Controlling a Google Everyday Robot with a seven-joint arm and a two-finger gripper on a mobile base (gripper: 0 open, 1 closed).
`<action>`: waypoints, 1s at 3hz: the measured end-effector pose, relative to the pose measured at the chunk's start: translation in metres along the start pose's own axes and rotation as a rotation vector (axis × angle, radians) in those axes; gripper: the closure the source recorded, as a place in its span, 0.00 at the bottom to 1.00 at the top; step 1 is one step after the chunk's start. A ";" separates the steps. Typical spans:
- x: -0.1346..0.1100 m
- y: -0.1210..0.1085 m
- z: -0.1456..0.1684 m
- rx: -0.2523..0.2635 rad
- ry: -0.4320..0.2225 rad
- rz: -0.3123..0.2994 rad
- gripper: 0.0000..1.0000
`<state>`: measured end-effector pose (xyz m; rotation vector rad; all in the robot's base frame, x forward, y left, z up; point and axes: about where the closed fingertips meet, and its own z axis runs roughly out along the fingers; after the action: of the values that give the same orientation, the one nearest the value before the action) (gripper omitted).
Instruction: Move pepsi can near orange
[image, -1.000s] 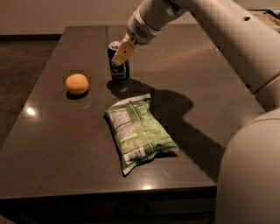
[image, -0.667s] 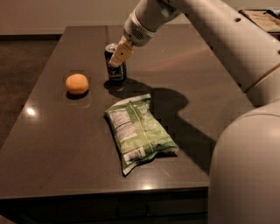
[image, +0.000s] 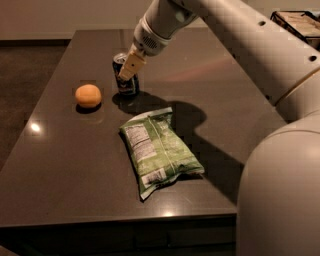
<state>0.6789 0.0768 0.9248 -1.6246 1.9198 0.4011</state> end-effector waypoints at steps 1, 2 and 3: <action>-0.007 0.008 0.005 -0.012 0.005 -0.028 0.59; -0.012 0.015 0.012 -0.038 0.003 -0.044 0.35; -0.012 0.016 0.015 -0.042 0.004 -0.045 0.12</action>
Offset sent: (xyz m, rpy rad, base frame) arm -0.0163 0.0264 -0.0038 -0.0076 0.0131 0.0853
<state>0.6681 0.0979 0.9183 -1.6934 1.8862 0.4225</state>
